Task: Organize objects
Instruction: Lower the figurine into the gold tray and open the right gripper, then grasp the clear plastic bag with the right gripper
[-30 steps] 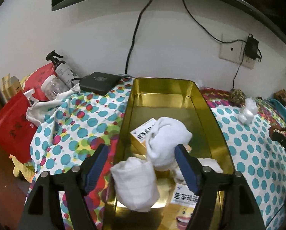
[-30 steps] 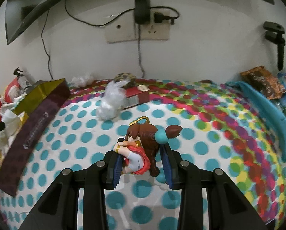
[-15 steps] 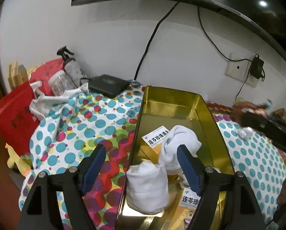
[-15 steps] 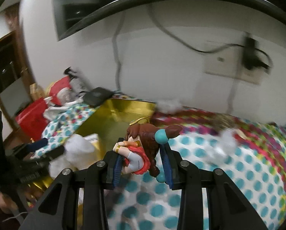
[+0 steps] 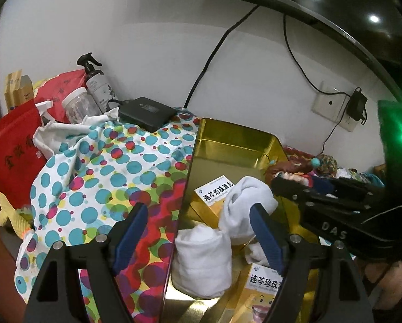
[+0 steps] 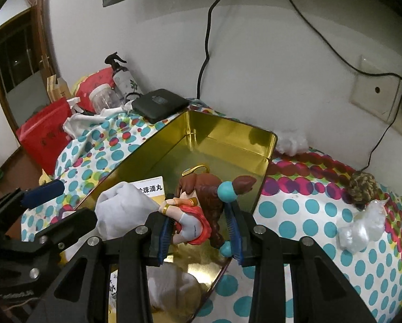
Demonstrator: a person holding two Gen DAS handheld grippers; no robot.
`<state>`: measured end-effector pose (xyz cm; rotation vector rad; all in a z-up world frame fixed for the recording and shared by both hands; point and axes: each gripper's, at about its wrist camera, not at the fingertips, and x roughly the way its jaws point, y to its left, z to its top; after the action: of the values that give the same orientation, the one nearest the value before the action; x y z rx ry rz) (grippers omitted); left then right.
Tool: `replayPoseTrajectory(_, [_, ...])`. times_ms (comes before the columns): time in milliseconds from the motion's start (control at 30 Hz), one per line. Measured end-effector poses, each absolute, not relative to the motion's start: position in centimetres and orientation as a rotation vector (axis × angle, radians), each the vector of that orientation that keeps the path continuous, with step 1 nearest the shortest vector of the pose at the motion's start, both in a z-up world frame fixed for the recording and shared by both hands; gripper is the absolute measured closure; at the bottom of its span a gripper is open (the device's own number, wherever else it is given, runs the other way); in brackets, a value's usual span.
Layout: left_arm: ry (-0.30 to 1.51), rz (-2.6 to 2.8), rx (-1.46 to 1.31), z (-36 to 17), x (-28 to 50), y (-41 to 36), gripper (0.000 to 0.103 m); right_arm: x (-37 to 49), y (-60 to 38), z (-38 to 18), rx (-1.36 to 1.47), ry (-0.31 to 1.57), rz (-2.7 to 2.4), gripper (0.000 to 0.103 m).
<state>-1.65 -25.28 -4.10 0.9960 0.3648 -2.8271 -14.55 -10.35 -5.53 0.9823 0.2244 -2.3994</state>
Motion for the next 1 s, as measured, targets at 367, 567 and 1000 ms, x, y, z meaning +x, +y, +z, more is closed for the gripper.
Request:
replayPoseTrajectory(367, [0.401, -2.86, 1.003, -3.2, -0.1, -23.9, 0.023, -14.1, -8.6, -5.1, 0.92, 0.167, -2.396, 0.046])
replayPoseTrajectory(567, [0.396, -2.875, 1.003, -2.3, -0.1, -22.3, 0.023, -13.1, -3.1, -4.1, 0.835, 0.14, -2.561, 0.034])
replayPoseTrajectory(1000, [0.328, -2.943, 1.05, -1.1, -1.4, -17.2, 0.023, -19.0, 8.6, -7.6, 1.116, -0.16, -2.727, 0.034])
